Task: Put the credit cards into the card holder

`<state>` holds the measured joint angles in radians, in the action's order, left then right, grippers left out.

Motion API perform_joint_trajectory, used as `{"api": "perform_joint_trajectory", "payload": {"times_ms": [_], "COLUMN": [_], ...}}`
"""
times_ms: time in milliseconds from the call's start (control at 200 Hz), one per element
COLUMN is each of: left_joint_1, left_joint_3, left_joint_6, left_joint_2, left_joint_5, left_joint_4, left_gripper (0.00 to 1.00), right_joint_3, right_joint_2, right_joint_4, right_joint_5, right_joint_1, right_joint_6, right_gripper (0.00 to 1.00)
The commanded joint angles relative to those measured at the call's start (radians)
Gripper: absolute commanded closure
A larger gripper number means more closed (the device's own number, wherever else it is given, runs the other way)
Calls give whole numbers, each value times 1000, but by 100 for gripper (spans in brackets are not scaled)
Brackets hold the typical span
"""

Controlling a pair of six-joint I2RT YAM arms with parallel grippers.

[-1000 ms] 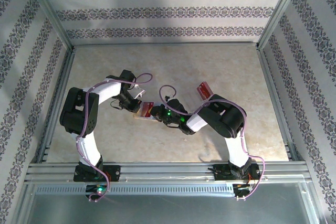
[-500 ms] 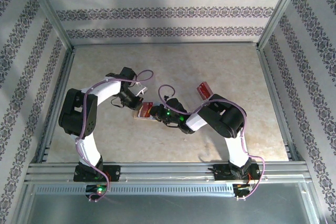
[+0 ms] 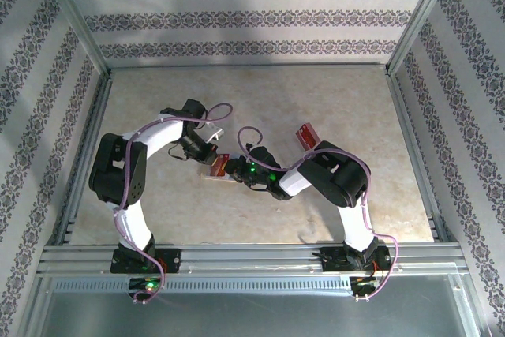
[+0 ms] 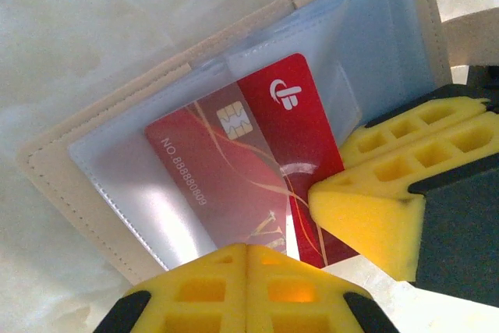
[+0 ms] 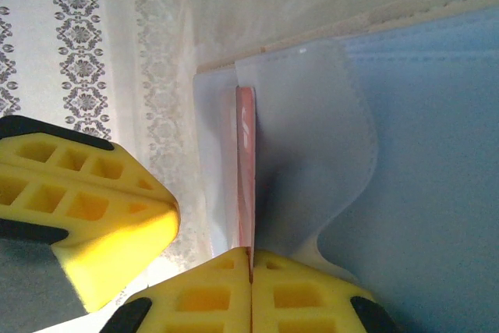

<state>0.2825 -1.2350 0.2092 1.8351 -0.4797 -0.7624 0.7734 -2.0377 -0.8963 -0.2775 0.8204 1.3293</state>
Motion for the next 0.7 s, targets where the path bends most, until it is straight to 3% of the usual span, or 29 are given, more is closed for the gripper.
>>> {"api": "perform_joint_trajectory", "payload": {"times_ms": [0,185,460,694], "left_joint_1": [12,13,13,13], "left_joint_3": [12,9,23,22], "left_joint_6": [7,5,9,16], "left_joint_2": [13,76,110,119], "left_joint_5": [0,0,16,29], "left_joint_4": [-7,14,32,29], "left_gripper": [94,94,94,94], "right_joint_3": [-2,-8,-23,-25], "right_joint_2": [-44,-22,30,108], "right_joint_4": [111,125,148,293], "right_joint_5": [-11,-5,1,24], "right_joint_1": [-3,-2,-4,-9], "right_joint_6": [-25,-34,-58,-119], "right_gripper": [91,80,77,74]}}
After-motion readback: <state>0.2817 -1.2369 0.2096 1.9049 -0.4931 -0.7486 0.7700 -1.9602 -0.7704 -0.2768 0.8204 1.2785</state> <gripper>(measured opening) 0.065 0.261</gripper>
